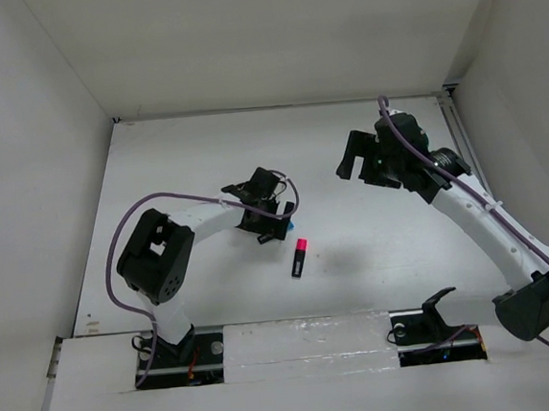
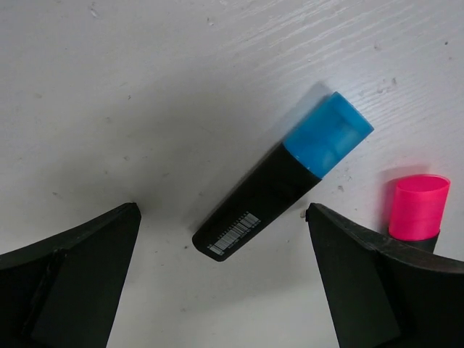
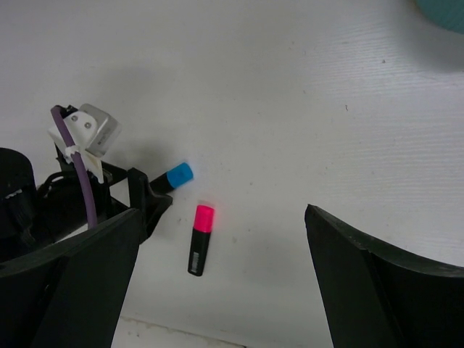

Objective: Sort the stationery into containers
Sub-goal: Grab a piece of stationery with the left arm

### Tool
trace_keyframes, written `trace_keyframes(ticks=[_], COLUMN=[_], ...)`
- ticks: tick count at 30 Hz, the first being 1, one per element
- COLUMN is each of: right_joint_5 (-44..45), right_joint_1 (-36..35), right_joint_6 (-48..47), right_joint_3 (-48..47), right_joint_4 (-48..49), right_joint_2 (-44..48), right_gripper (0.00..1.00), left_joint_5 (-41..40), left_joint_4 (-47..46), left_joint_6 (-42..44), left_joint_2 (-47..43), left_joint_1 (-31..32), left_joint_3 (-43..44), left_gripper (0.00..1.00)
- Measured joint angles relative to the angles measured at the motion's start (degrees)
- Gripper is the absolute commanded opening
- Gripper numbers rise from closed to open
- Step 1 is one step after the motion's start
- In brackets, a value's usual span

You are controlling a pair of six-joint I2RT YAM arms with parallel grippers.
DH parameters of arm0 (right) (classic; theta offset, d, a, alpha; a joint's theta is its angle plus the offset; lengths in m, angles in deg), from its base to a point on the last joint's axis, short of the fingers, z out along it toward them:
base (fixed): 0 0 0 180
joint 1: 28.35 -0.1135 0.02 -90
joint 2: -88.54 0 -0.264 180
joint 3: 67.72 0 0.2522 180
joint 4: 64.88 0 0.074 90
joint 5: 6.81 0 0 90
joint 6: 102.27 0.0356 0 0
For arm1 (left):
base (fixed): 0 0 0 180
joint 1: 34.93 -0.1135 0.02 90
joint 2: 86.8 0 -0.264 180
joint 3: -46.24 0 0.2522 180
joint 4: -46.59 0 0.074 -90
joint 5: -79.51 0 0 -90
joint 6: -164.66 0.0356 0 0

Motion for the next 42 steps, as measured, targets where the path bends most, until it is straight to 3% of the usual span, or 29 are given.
trace_keyframes(ticks=[10, 14, 20, 24, 34, 35, 36, 42], right_joint_5=[-2.8, -3.1, -3.7, -3.9, -4.3, -4.3, -4.3, -4.3], right_joint_1=[4.3, 5.1, 5.1, 5.4, 6.7, 6.7, 6.8, 7.7], right_joint_6=[-1.8, -2.1, -2.6, -2.9, -2.9, -2.9, -2.9, -2.9], right_joint_3=[4.4, 4.4, 4.3, 4.2, 3.9, 3.8, 3.8, 3.3], right_joint_4=[1.2, 1.8, 1.9, 1.9, 1.9, 1.9, 1.9, 1.9], right_joint_2=[5.4, 5.3, 3.5, 2.7, 2.4, 2.4, 2.4, 2.5], right_gripper=[0.99, 0.99, 0.99, 0.99, 0.99, 0.99, 0.99, 0.99], left_joint_5=[-1.2, -1.2, -1.2, -0.6, 1.2, 1.5, 1.7, 2.4], left_joint_4=[0.6, 0.7, 0.4, 0.5, 0.4, 0.4, 0.3, 0.3], left_joint_6=[0.5, 0.6, 0.1, -0.1, -0.5, -0.5, -0.5, -1.7], left_joint_2=[1.9, 1.9, 0.8, 0.6, 0.5, 0.6, 0.7, 1.2], left_joint_1=[-0.1, -0.1, -0.3, -0.4, -0.4, -0.4, -0.4, -0.4], left_joint_3=[1.8, 1.8, 0.3, 0.0, -0.2, -0.2, -0.2, 0.6], left_gripper=[0.96, 0.89, 0.61, 0.49, 0.29, 0.24, 0.00, 0.00])
